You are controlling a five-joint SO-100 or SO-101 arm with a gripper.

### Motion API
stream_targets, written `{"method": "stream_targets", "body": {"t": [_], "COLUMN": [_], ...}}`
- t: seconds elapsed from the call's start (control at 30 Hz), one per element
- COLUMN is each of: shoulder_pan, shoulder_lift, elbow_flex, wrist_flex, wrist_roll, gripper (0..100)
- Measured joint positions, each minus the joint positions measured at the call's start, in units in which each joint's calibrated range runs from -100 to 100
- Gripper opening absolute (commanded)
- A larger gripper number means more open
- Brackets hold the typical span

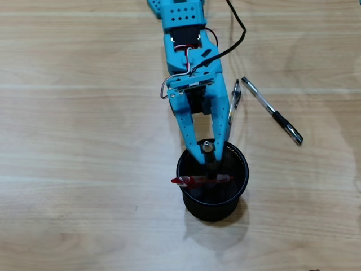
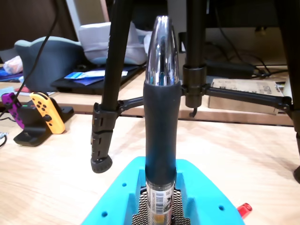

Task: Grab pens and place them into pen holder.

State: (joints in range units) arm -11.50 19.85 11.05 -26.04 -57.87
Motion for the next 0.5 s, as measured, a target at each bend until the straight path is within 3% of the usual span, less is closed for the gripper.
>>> {"method": "stream_targets", "body": {"t": [0.2, 0.5], "shoulder_pan": [-0.09, -0.72], "shoulder_lift": [0.08, -0.76], "elbow_flex": [-0.09, 0.36], "wrist_flex": [0.0, 0.0], "wrist_roll": [0.0, 0.0], "gripper": [13, 8]}}
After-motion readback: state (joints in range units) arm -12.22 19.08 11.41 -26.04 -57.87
